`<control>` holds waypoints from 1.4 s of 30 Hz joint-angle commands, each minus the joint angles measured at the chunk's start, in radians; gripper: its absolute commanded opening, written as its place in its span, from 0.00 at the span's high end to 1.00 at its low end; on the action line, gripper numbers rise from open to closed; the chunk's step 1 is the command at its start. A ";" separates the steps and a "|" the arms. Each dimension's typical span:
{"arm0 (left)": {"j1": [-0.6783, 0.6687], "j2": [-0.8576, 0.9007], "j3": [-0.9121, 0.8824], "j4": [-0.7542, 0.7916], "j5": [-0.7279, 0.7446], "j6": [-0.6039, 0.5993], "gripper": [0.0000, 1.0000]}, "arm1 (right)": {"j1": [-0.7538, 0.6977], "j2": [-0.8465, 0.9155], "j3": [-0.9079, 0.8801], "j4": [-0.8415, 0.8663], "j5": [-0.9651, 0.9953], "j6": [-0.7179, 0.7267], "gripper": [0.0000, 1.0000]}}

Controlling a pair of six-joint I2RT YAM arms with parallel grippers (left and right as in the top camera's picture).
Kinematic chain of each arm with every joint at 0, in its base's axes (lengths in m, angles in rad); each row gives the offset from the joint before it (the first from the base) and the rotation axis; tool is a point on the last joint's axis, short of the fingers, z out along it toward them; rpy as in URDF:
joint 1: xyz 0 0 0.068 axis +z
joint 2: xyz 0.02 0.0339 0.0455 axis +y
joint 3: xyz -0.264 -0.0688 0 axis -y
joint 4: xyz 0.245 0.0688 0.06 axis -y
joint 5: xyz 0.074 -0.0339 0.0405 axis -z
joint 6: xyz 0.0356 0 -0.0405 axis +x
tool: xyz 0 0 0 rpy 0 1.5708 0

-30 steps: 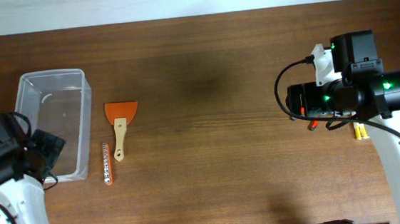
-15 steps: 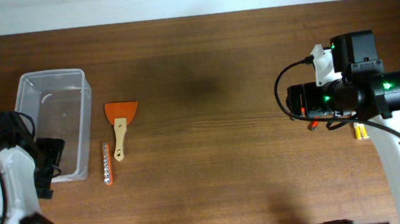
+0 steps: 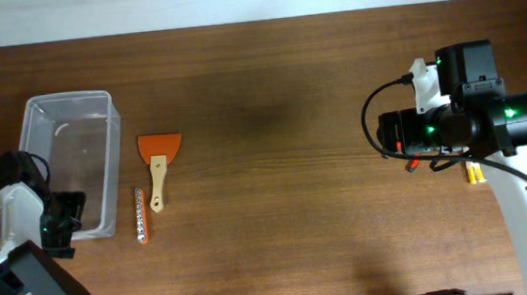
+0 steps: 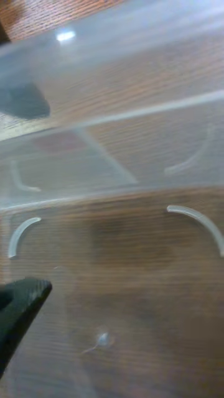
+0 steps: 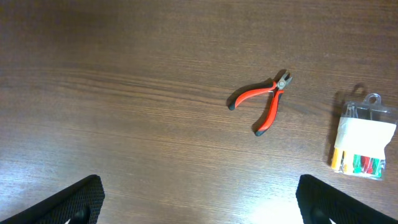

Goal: Pack container
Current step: 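Move the left gripper to the clear container's near edge and grasp it, then lift and carry the clear container with the left gripper to table center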

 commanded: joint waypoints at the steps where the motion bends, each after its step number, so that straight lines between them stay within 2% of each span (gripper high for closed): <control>1: 0.011 0.021 -0.006 0.002 -0.016 -0.013 0.32 | 0.006 0.002 0.023 0.000 0.009 -0.010 0.01; 5: 0.011 0.022 -0.006 0.006 -0.016 -0.013 0.49 | 0.005 0.002 0.023 0.000 0.009 -0.010 0.01; 7: 0.011 0.022 -0.006 0.006 -0.016 -0.013 0.52 | 0.005 0.002 0.023 -0.001 0.009 -0.010 0.01; 10: 0.011 0.022 -0.006 0.007 -0.016 -0.013 0.67 | 0.006 0.002 0.023 -0.001 0.009 -0.010 0.01; 12: 0.011 0.022 -0.006 0.008 -0.016 -0.013 0.71 | 0.006 0.002 0.023 -0.002 0.009 -0.010 0.01; 14: 0.011 0.022 -0.006 0.011 -0.016 -0.013 0.81 | 0.006 0.002 0.023 -0.002 0.009 -0.010 0.01; 22: 0.011 0.022 -0.006 0.015 -0.015 -0.013 0.98 | 0.005 0.002 0.023 -0.004 0.009 -0.010 0.01; 32: 0.007 0.015 0.022 0.020 -0.007 0.019 0.98 | 0.005 0.002 0.023 -0.003 0.010 -0.010 0.01; 38: -0.015 -0.037 0.119 0.021 0.049 0.145 0.98 | 0.006 0.002 0.023 0.000 0.034 -0.010 0.01; 42: -0.086 -0.064 0.212 0.017 0.048 0.295 0.98 | 0.006 0.002 0.023 0.001 0.040 -0.010 0.01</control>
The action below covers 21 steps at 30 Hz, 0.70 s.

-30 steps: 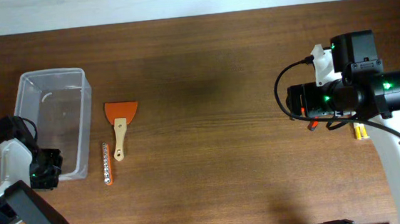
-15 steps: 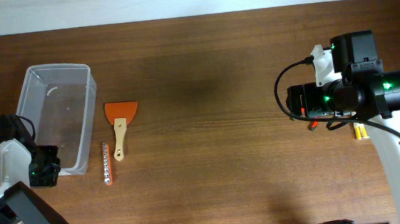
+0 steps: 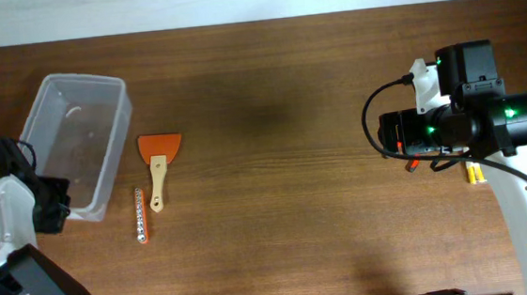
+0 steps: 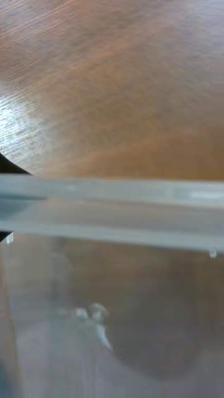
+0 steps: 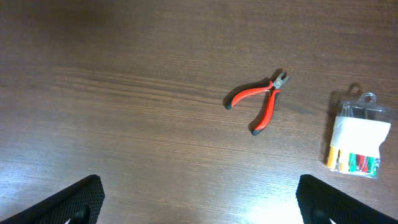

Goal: Pack container
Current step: 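Lift and carry the clear container with the left gripper to table center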

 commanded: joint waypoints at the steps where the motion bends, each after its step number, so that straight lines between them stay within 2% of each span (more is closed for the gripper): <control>1: -0.083 -0.059 0.101 0.002 0.016 0.192 0.98 | 0.006 0.002 0.023 0.003 0.024 -0.007 0.01; 9: -0.371 -0.072 0.227 -0.008 0.067 0.374 0.98 | 0.005 0.002 0.023 0.003 0.030 -0.007 0.01; 16: -0.619 -0.071 0.228 -0.021 0.083 0.439 0.98 | 0.005 0.002 0.023 0.003 0.062 -0.006 0.01; 18: -0.683 -0.068 0.226 -0.035 0.069 0.476 0.98 | 0.005 0.002 0.023 0.003 0.062 -0.006 0.01; 21: -0.756 -0.053 0.222 -0.074 -0.037 0.474 0.98 | 0.005 0.002 0.023 0.003 0.066 -0.006 0.01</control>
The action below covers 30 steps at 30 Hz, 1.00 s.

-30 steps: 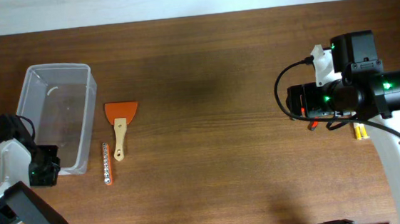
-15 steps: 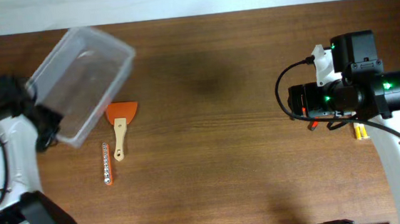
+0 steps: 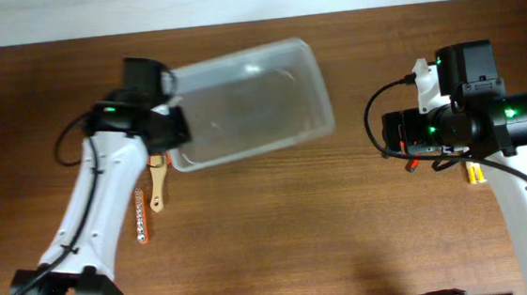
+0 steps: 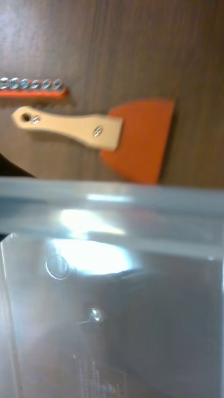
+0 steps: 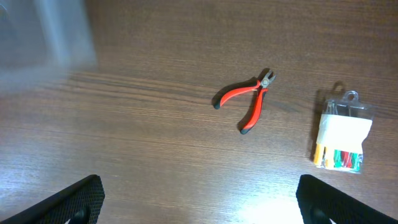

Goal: Pack container
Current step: 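Lift and carry the clear container with the left gripper to table center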

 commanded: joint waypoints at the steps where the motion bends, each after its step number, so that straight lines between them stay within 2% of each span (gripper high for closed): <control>1: -0.065 0.000 0.006 -0.015 -0.101 0.040 0.98 | 0.005 0.002 0.023 0.002 0.021 -0.002 0.01; 9: -0.097 0.106 -0.078 0.009 -0.091 0.018 0.98 | 0.005 0.002 0.023 0.002 0.021 -0.003 0.01; 30: -0.098 0.322 -0.081 0.028 -0.088 0.017 0.98 | 0.005 0.002 0.023 0.002 0.021 -0.002 0.01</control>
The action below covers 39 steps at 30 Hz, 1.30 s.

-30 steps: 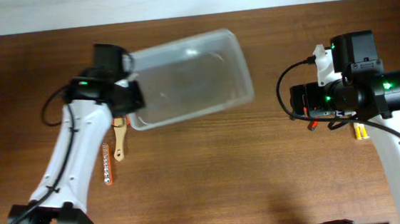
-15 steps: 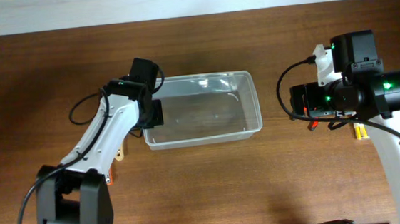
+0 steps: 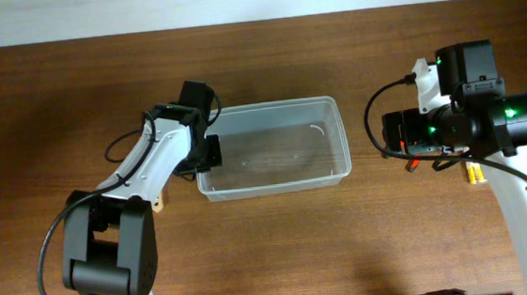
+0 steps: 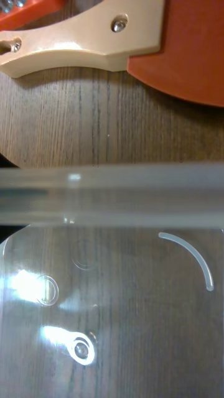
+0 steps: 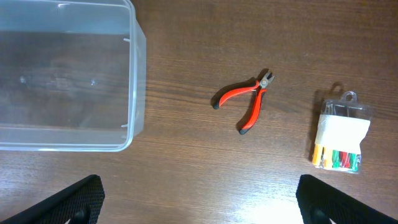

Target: Pack container

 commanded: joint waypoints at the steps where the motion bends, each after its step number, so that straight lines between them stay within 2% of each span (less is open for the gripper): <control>1: -0.002 0.059 -0.008 -0.017 -0.078 0.019 0.98 | 0.005 0.002 0.022 0.002 0.020 0.002 0.01; 2: -0.002 0.060 -0.008 -0.017 -0.078 0.019 0.98 | 0.005 0.002 0.022 0.002 0.020 0.002 0.01; 6: -0.002 0.060 -0.008 -0.018 -0.079 0.020 0.74 | 0.005 0.002 0.022 0.002 0.020 0.002 0.01; 7: -0.002 0.060 -0.008 -0.018 -0.078 0.020 0.65 | 0.006 0.002 0.022 0.002 0.020 0.002 0.01; 8: -0.002 0.060 -0.008 -0.018 -0.079 0.019 0.43 | 0.005 0.002 0.022 0.002 0.020 0.002 0.02; 10: -0.002 0.060 -0.008 -0.021 -0.079 0.019 0.30 | 0.006 0.002 0.022 0.002 0.020 0.002 0.01; 12: -0.002 0.060 -0.008 -0.026 -0.079 0.020 0.25 | 0.005 0.002 0.022 0.002 0.020 0.002 0.01; 18: -0.002 0.060 0.008 -0.033 -0.080 0.020 0.22 | 0.005 0.002 0.022 0.002 0.020 0.002 0.01; 29: -0.002 -0.012 0.141 -0.085 -0.110 0.072 0.21 | 0.005 0.002 0.022 0.002 0.020 0.002 0.01; 38: 0.047 -0.223 0.174 -0.136 -0.184 0.039 0.13 | 0.005 -0.001 0.038 0.016 0.063 0.006 0.01; 39: 0.063 -0.259 0.174 -0.140 -0.184 0.039 0.08 | 0.003 -0.005 0.051 0.006 0.089 0.023 0.01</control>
